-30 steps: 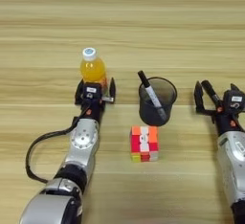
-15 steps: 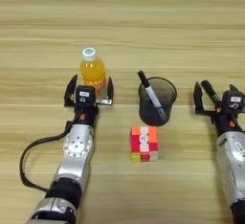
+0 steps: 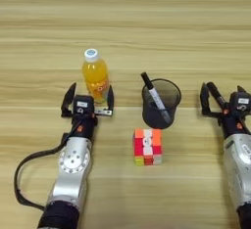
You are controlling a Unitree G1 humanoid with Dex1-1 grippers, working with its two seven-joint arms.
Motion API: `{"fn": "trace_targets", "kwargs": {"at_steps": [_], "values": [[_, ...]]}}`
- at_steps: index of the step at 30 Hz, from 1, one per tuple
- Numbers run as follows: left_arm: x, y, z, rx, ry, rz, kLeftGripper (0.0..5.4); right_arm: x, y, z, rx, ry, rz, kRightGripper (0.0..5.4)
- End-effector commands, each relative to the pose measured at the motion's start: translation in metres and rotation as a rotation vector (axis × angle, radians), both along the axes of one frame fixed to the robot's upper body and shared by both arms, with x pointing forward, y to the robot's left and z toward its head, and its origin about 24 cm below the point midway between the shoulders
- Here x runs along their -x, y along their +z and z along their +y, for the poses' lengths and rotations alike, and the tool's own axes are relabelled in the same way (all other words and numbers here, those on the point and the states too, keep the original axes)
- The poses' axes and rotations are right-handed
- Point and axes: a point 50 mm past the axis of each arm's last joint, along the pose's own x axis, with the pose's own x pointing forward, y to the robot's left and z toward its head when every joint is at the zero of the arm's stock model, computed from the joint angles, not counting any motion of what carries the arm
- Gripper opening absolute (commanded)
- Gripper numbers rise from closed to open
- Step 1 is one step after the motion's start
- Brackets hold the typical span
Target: Move the objects on the table
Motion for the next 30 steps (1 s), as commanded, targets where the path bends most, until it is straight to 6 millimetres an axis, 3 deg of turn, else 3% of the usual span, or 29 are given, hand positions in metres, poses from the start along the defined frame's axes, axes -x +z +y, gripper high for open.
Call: {"fn": "trace_targets", "kwargs": {"at_steps": [1, 7, 18, 30], "values": [[0.006, 0.003, 0.003, -0.002, -0.019, 0.02, 5.39, -0.003, 0.002, -0.001, -0.004, -0.006, -0.008, 5.4], [0.01, 0.007, 0.009, -0.024, -0.045, 0.036, 5.39, -0.004, 0.001, -0.001, -0.003, -0.01, -0.009, 5.4], [0.017, 0.011, 0.04, -0.088, -0.034, 0.1, 5.39, -0.006, 0.001, -0.001, -0.005, -0.02, -0.009, 5.4], [0.018, 0.008, 0.052, -0.148, -0.009, 0.171, 5.39, -0.009, 0.002, -0.002, -0.002, -0.018, -0.015, 5.4]]}}
